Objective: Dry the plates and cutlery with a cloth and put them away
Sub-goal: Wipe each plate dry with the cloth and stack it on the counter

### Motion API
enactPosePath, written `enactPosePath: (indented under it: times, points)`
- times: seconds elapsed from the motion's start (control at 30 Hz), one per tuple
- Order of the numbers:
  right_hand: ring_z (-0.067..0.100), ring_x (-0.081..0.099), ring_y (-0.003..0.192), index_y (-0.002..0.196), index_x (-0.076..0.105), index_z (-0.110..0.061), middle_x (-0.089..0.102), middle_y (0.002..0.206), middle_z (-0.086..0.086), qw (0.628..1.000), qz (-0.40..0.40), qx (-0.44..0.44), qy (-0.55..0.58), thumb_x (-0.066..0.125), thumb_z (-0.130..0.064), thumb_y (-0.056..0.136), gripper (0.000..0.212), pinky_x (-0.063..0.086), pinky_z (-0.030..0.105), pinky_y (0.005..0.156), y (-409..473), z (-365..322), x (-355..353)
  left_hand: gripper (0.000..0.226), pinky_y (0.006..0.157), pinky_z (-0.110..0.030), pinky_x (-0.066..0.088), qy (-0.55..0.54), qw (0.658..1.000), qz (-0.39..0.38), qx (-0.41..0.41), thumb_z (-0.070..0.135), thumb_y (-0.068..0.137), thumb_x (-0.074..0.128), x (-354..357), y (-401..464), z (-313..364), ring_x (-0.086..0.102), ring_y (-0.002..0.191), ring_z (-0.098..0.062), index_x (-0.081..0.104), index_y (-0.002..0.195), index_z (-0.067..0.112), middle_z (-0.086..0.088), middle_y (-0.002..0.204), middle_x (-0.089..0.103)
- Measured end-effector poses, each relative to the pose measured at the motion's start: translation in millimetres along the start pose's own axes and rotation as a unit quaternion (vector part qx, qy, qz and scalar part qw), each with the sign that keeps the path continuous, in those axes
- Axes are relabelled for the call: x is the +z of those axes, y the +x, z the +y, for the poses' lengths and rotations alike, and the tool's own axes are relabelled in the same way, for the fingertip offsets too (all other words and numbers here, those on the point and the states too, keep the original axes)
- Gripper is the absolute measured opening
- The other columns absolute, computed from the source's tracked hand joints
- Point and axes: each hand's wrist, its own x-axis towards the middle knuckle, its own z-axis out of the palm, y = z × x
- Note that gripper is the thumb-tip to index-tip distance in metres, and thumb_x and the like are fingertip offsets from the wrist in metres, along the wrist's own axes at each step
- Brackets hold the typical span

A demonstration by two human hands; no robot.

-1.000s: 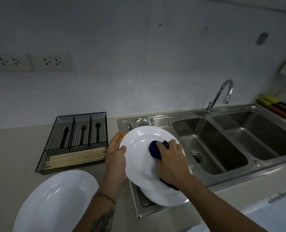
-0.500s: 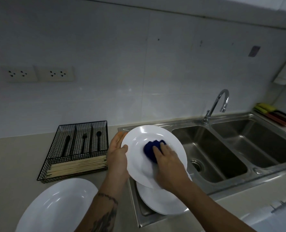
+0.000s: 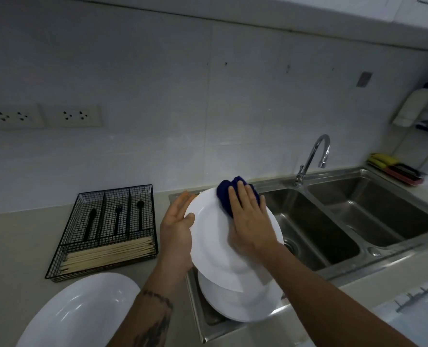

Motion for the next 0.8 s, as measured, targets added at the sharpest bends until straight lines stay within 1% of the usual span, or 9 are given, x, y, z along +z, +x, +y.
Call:
enactPosePath:
  times: [0.13, 0.2, 0.3, 0.4, 0.47, 0.53, 0.6, 0.7, 0.8]
  points:
    - [0.028, -0.014, 0.147, 0.153, -0.006, -0.02, -0.012, 0.161, 0.004, 1.0, -0.003, 0.022, 0.0, 0.046, -0.029, 0.092, 0.08, -0.003, 0.049, 0.118, -28, 1, 6, 0.054, 0.075, -0.027, 0.057, -0.003, 0.999, 0.026, 0.018, -0.015, 0.089, 0.047, -4, 6, 8, 0.07, 0.098, -0.007, 0.063, 0.118, 0.027, 0.01, 0.112, 0.072]
    - [0.027, -0.013, 0.147, 0.153, -0.004, -0.021, -0.01, 0.162, 0.003, 0.999, -0.02, 0.023, 0.023, 0.049, -0.028, 0.093, 0.081, -0.003, 0.049, 0.119, -37, -8, 11, 0.054, 0.083, -0.032, 0.057, 0.005, 1.0, 0.024, 0.013, -0.015, 0.09, 0.048, -4, 6, 7, 0.069, 0.102, -0.01, 0.063, 0.12, 0.027, 0.011, 0.112, 0.072]
    - [0.024, -0.015, 0.147, 0.153, -0.007, -0.023, -0.01, 0.162, -0.001, 0.997, -0.035, -0.019, 0.071, 0.052, -0.022, 0.09, 0.086, 0.001, 0.05, 0.12, -28, -22, 10, 0.054, 0.085, -0.03, 0.056, 0.019, 1.0, 0.005, -0.001, -0.014, 0.091, 0.048, -1, 6, 2, 0.068, 0.104, -0.009, 0.061, 0.127, 0.025, 0.009, 0.117, 0.071]
    - [0.023, -0.015, 0.147, 0.153, -0.007, -0.024, -0.01, 0.162, -0.001, 0.997, -0.012, -0.065, 0.03, 0.048, -0.027, 0.088, 0.085, 0.0, 0.056, 0.117, -7, -23, 3, 0.053, 0.08, -0.025, 0.056, 0.016, 1.0, -0.006, -0.005, -0.013, 0.094, 0.045, 2, 7, 4, 0.068, 0.101, -0.006, 0.06, 0.128, 0.024, 0.012, 0.117, 0.069]
    - [0.026, -0.01, 0.148, 0.153, -0.004, -0.023, -0.007, 0.162, 0.0, 0.999, 0.004, -0.036, -0.014, 0.041, -0.032, 0.088, 0.08, 0.003, 0.063, 0.114, 4, -12, -2, 0.053, 0.08, -0.024, 0.055, 0.012, 1.0, -0.003, 0.0, -0.014, 0.094, 0.045, 2, 8, 7, 0.068, 0.1, -0.005, 0.06, 0.127, 0.024, 0.013, 0.116, 0.069]
    - [0.029, -0.008, 0.148, 0.153, -0.005, -0.024, -0.009, 0.162, -0.001, 1.0, -0.001, 0.021, -0.005, 0.037, -0.034, 0.09, 0.076, 0.007, 0.066, 0.113, 6, -1, -5, 0.054, 0.078, -0.025, 0.056, 0.008, 1.0, 0.012, 0.013, -0.015, 0.092, 0.045, -1, 8, 9, 0.069, 0.099, -0.005, 0.061, 0.126, 0.023, 0.013, 0.114, 0.071]
    - [0.031, -0.008, 0.147, 0.153, -0.006, -0.026, -0.01, 0.161, -0.003, 0.997, -0.021, 0.06, 0.042, 0.04, -0.033, 0.091, 0.077, 0.011, 0.062, 0.115, 0, 6, 0, 0.054, 0.074, -0.024, 0.057, 0.005, 0.999, 0.031, 0.028, -0.015, 0.091, 0.046, -6, 9, 9, 0.07, 0.097, -0.004, 0.062, 0.124, 0.024, 0.015, 0.11, 0.072]
    - [0.032, -0.002, 0.147, 0.153, 0.003, -0.023, 0.0, 0.162, 0.002, 0.997, -0.042, 0.058, 0.041, 0.044, -0.033, 0.084, 0.08, 0.013, 0.054, 0.118, -29, 8, 14, 0.054, 0.079, -0.026, 0.056, -0.005, 0.997, 0.062, 0.038, -0.014, 0.09, 0.047, -12, 11, 9, 0.068, 0.105, -0.007, 0.064, 0.123, 0.026, 0.016, 0.111, 0.072]
    - [0.028, 0.003, 0.147, 0.153, 0.012, -0.017, 0.011, 0.161, 0.004, 0.994, -0.07, 0.022, 0.081, 0.044, -0.025, 0.086, 0.075, -0.007, 0.037, 0.118, -65, -10, 20, 0.054, 0.079, -0.026, 0.056, -0.011, 0.997, 0.073, 0.031, -0.013, 0.091, 0.047, -11, 13, 2, 0.067, 0.107, -0.009, 0.066, 0.12, 0.028, 0.011, 0.12, 0.07]
